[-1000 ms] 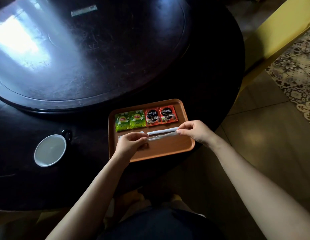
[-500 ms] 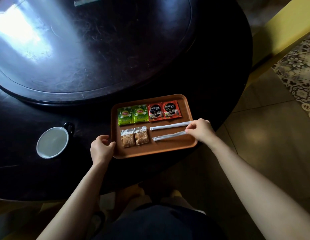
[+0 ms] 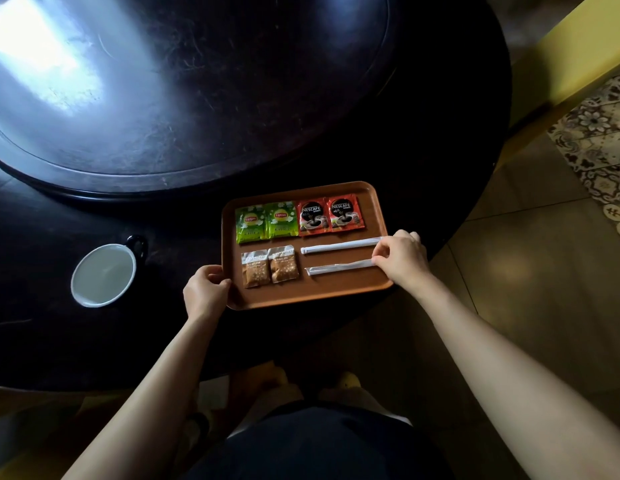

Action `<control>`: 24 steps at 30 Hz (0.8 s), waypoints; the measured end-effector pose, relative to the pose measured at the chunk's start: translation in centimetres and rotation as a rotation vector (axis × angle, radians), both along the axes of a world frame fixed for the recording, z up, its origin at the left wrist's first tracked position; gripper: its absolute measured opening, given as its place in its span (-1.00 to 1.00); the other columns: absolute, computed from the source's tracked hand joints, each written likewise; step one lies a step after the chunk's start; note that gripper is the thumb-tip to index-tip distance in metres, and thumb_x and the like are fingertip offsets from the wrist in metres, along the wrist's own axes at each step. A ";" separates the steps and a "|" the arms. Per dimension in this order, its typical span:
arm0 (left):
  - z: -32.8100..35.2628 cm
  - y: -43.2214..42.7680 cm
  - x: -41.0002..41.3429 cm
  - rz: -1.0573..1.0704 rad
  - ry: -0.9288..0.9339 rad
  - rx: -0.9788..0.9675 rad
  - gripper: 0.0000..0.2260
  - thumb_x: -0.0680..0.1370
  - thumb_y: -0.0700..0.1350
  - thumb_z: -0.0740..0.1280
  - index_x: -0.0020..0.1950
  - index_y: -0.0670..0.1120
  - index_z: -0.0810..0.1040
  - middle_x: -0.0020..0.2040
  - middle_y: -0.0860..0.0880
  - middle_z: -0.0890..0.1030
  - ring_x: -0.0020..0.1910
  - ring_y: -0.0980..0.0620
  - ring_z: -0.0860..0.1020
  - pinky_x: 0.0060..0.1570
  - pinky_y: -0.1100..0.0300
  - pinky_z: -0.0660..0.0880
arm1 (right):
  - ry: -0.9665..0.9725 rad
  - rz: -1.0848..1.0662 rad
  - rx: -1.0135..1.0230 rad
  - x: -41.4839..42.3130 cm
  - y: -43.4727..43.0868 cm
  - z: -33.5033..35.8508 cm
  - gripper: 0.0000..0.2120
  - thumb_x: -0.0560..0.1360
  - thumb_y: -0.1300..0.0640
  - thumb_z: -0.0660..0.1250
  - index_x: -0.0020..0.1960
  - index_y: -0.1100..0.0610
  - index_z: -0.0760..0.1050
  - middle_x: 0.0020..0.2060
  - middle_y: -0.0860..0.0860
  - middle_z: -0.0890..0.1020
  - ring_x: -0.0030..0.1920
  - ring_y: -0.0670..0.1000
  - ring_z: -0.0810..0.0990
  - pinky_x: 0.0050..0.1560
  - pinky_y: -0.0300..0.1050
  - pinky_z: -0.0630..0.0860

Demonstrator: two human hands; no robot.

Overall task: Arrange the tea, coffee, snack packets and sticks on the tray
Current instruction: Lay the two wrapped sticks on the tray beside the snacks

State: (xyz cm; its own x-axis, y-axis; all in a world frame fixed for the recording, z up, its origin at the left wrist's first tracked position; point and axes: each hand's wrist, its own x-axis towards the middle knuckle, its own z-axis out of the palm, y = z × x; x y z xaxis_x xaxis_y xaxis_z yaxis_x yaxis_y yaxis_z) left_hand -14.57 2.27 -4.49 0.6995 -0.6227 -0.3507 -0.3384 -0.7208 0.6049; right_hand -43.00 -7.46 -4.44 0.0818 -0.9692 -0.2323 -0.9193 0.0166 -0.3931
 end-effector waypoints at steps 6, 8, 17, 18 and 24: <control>-0.1 0.0 0.0 0.000 0.000 0.002 -0.75 0.44 -0.23 0.34 0.11 -0.15 0.55 0.06 -0.16 0.65 0.07 -0.08 0.58 0.01 0.18 0.40 | 0.022 0.024 -0.032 0.2 0.2 -0.1 -0.88 0.46 0.12 0.34 -0.07 0.15 0.59 0.04 0.14 0.54 0.13 0.14 0.41 0.10 -0.01 0.41; -0.1 0.0 0.0 0.001 0.004 0.002 -0.75 0.44 -0.23 0.34 0.11 -0.15 0.55 0.07 -0.16 0.65 0.07 -0.08 0.58 0.00 0.19 0.40 | 0.030 0.037 -0.045 0.3 0.2 -0.2 -0.88 0.46 0.13 0.34 -0.07 0.16 0.59 0.04 0.15 0.55 0.13 0.14 0.41 0.10 -0.02 0.40; 0.2 -0.8 0.7 -0.055 0.002 0.061 -0.71 0.40 -0.23 0.34 0.12 -0.15 0.56 0.09 -0.15 0.64 0.10 -0.08 0.57 0.05 0.12 0.46 | -0.222 -0.174 -0.114 -0.7 -0.2 -0.2 -0.85 0.47 0.17 0.33 -0.02 0.23 0.48 0.00 0.18 0.57 -0.02 0.13 0.56 -0.12 -0.08 0.51; 0.3 -0.9 0.7 -0.060 0.007 0.061 -0.71 0.41 -0.23 0.34 0.12 -0.15 0.56 0.09 -0.14 0.64 0.10 -0.08 0.57 0.07 0.11 0.47 | -0.237 -0.246 -0.089 -0.8 -0.3 -0.1 -0.84 0.48 0.18 0.31 0.02 0.24 0.47 0.02 0.19 0.57 -0.03 0.13 0.57 -0.14 -0.10 0.50; 0.4 -1.0 0.9 -0.052 0.052 0.057 -0.69 0.38 -0.28 0.34 0.11 -0.16 0.57 0.09 -0.15 0.64 0.08 -0.07 0.58 0.08 0.07 0.52 | -0.220 -0.302 0.133 -0.9 -0.3 0.1 -0.71 0.50 0.19 0.30 0.19 0.27 0.48 0.12 0.20 0.59 0.11 0.16 0.57 0.06 -0.07 0.49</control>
